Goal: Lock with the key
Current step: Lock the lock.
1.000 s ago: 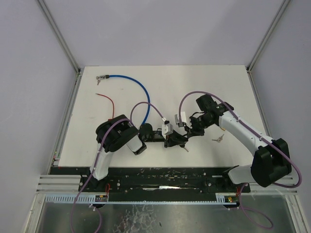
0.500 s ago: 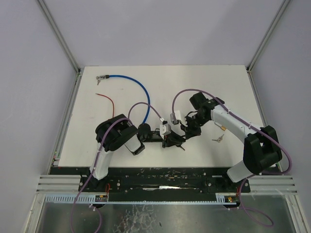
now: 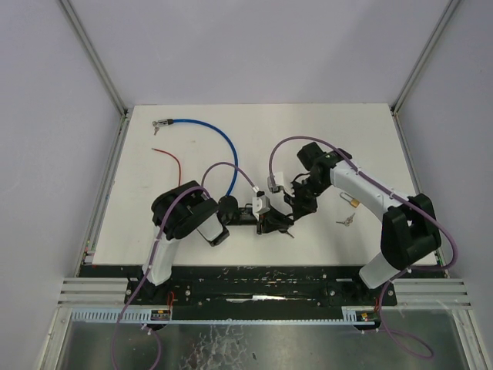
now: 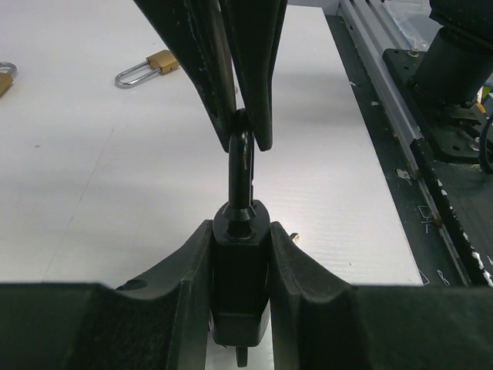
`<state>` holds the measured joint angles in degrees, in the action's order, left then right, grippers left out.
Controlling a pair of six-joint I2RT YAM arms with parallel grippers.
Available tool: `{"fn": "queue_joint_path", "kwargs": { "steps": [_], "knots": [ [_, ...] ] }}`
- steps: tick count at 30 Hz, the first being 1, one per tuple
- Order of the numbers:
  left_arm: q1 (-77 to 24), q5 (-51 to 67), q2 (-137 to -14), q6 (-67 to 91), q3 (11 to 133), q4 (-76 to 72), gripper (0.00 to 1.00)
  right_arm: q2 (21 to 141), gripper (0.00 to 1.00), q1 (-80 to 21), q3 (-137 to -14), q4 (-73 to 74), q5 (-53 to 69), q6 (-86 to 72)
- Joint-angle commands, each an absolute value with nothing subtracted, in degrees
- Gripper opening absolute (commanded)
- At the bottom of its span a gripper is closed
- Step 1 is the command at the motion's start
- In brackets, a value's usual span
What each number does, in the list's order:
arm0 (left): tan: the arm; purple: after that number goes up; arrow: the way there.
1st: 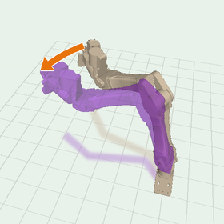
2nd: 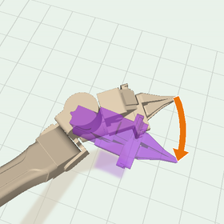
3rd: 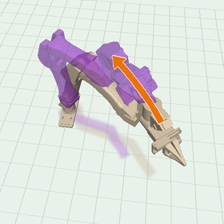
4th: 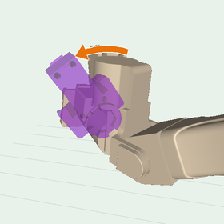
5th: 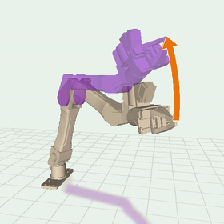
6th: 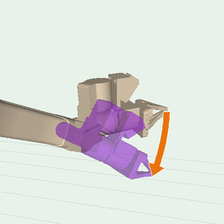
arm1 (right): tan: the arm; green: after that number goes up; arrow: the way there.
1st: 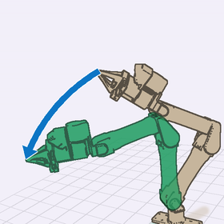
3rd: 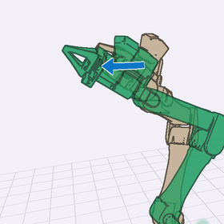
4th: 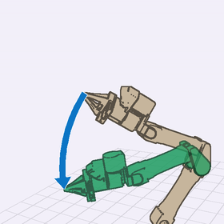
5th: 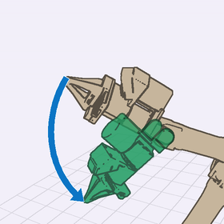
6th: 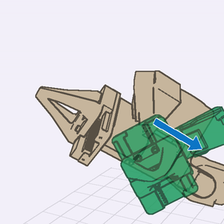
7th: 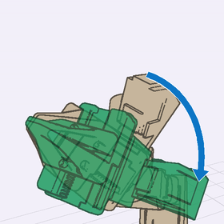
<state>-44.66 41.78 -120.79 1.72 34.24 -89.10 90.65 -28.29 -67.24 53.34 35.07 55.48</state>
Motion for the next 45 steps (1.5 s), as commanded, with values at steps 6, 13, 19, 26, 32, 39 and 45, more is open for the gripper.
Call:
{"fn": "queue_joint_path", "kwargs": {
  "steps": [6,13,19,26,32,39,45],
  "knots": [
    [-46.29,39.6,-122.53,5.73,39.92,-92.29,0.0,92.14,0.0,-34.11,-72.86,51.88,41.96,50.51],
    [-47.81,36.44,-124.51,8.68,43.39,-92.38,0.0,88.35,0.0,-33.06,-68.85,49.51,40.82,49.13],
    [-49.96,33.17,-122.15,11.03,45.65,-92.29,0.0,84.46,0.0,-31.13,-69.05,52.47,42.74,50.89],
    [-50.03,31.72,-123.81,13.84,47.45,-92.34,0.0,82.82,0.0,-29.53,-65.91,51.95,42.4,51.84],
    [-50.0,30.8,-124.07,10.92,45.9,-92.37,0.0,85.61,0.0,-29.5,-64.83,54.03,39.81,53.87],
    [-49.01,31.2,-121.38,6.67,41.33,-92.33,0.0,78.12,0.0,-27.74,-60.1,51.85,33.23,52.65],
    [-47.51,32.49,-118.72,4.21,38.69,-90.17,0.0,75.66,0.0,-26.64,-57.6,50.65,31.94,52.05]
  ]
}}
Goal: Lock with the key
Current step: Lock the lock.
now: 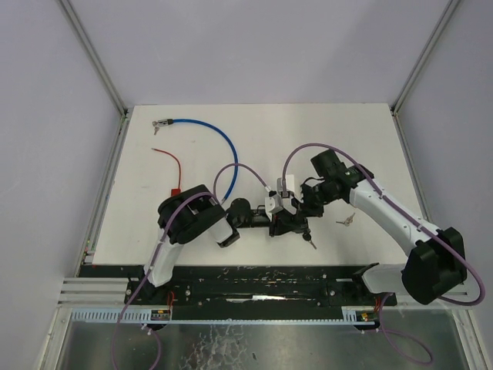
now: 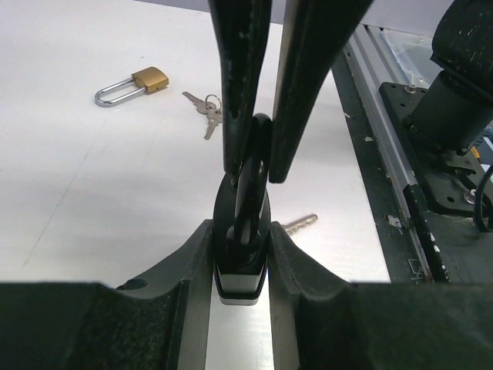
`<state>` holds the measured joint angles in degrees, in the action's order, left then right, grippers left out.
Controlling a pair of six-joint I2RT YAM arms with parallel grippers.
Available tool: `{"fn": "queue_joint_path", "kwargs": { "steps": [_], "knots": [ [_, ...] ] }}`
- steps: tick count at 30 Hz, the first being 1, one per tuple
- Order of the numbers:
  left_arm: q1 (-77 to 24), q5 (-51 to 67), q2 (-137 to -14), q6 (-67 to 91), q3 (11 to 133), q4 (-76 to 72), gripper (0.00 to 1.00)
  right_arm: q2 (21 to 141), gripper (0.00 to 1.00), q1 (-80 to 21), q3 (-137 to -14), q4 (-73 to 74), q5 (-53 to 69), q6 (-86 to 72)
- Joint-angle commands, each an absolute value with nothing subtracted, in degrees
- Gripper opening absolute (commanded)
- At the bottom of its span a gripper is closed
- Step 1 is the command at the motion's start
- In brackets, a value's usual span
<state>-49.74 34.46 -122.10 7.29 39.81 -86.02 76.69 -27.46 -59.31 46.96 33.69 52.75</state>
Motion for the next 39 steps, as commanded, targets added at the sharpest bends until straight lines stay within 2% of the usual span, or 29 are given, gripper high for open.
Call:
{"fn": "queue_joint_path", "kwargs": {
  "steps": [1,8,19,32,39],
  "knots": [
    [-47.5,32.7,-118.69,3.9,38.67,-89.71,0.0,76.11,0.0,-26.64,-57.51,50.63,32.35,52.28],
    [-47.37,33.52,-120.8,3.8,38.06,-91.66,0.0,79.21,0.0,-26.68,-56.68,51.11,30.5,52.94],
    [-46.43,35.42,-118.65,2.63,35.55,-91.67,0.0,72.99,0.0,-24.58,-55.0,52.65,28.54,53.45],
    [-46.29,36.81,-121.39,2.95,36.01,-91.93,0.0,79.13,0.0,-26.91,-57.0,51.7,31.98,53.31],
    [-46.23,36.95,-121.26,1.71,34.88,-92.0,0.0,82.59,0.0,-30.09,-55.53,52.15,29.83,53.81]
  ]
}}
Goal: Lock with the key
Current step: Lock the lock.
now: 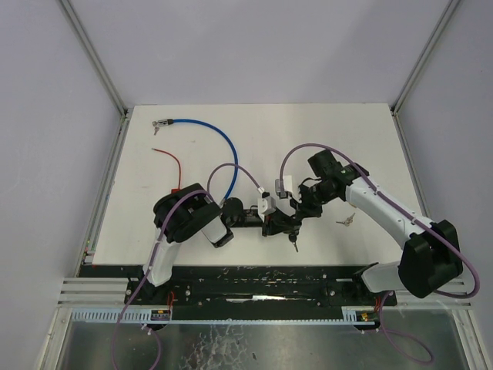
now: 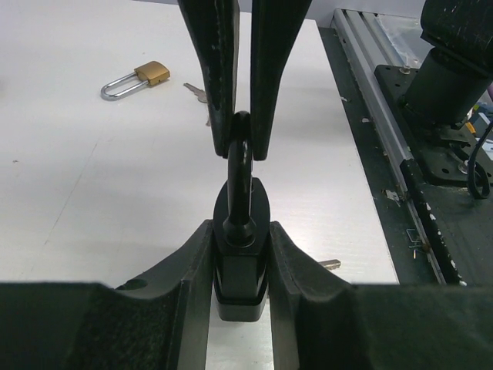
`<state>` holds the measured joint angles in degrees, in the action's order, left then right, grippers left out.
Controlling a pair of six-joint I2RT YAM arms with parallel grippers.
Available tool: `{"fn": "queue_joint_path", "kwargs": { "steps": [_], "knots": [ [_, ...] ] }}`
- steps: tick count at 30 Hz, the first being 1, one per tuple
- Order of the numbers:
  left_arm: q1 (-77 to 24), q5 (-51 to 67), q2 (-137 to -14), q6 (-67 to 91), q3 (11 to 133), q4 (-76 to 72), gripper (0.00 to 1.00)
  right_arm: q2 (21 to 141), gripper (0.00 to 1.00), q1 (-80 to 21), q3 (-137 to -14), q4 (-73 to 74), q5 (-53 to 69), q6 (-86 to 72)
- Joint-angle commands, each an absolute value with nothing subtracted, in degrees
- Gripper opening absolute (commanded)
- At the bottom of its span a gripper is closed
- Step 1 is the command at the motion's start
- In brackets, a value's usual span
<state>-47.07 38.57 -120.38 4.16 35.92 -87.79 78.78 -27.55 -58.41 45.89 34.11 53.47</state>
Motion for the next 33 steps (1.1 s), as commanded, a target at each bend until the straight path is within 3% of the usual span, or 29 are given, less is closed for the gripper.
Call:
{"fn": "queue_joint_path", "kwargs": {
  "steps": [1,11,33],
  "knots": [
    [-46.26,36.84,-121.16,1.41,34.67,-92.09,0.0,82.49,0.0,-30.06,-55.25,52.16,29.35,53.85],
    [-46.15,36.97,-121.24,-0.66,34.3,-92.21,0.0,83.92,0.0,-30.36,-53.87,51.73,23.68,53.76],
    [-45.97,37.43,-122.76,-3.42,33.42,-92.28,0.0,92.5,0.0,-32.7,-53.61,52.86,25.32,54.24]
  ]
}}
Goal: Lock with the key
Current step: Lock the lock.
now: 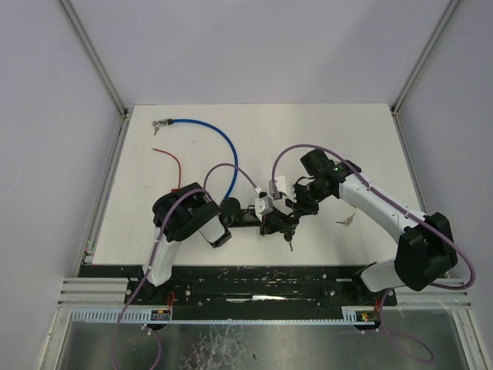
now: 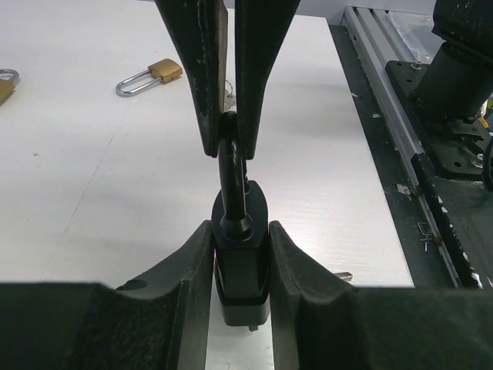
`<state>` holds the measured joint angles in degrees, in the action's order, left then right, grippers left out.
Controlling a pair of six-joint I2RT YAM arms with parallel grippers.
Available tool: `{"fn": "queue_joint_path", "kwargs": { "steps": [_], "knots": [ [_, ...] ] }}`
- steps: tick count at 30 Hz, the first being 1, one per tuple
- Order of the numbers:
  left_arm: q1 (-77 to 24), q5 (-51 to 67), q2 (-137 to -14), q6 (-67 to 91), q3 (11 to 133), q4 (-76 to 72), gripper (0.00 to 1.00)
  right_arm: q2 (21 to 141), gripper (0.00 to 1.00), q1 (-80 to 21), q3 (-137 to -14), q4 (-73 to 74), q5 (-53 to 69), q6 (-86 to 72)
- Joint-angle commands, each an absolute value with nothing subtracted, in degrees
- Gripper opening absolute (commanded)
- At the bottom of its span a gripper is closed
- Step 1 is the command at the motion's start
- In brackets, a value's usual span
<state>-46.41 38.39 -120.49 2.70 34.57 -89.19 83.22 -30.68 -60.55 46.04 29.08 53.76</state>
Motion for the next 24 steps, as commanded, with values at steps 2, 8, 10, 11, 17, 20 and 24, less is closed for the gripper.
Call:
{"fn": "queue_joint_path", "kwargs": {
  "steps": [2,8,10,11,17,20,24],
  "knots": [
    [-45.98,37.29,-123.06,-3.69,33.41,-92.29,0.0,93.05,0.0,-32.93,-53.32,53.19,26.34,54.71],
    [-45.99,37.34,-123.25,-4.25,33.18,-92.29,0.0,93.79,0.0,-34.19,-53.02,52.77,27.43,54.88],
    [-46.02,37.39,-122.82,-4.34,32.93,-92.29,0.0,92.35,0.0,-34.19,-53.15,52.1,28.24,54.91],
    [-45.97,37.49,-122.58,-4.43,32.81,-92.29,0.0,91.33,0.0,-34.19,-53.2,51.7,28.55,54.73],
    [-45.97,38.16,-121.26,-3.86,32.64,-92.29,0.0,84.64,0.0,-31.94,-54.02,48.14,30.28,52.72],
    [-45.98,38.66,-120.37,-2.89,32.65,-92.22,0.0,81.73,0.0,-29.39,-54.67,47.31,32.62,52.39],
    [-46.09,39.75,-119.08,-0.92,32.9,-92.2,0.0,79.26,0.0,-28.73,-54.15,46.88,33.44,52.81]
  ]
}}
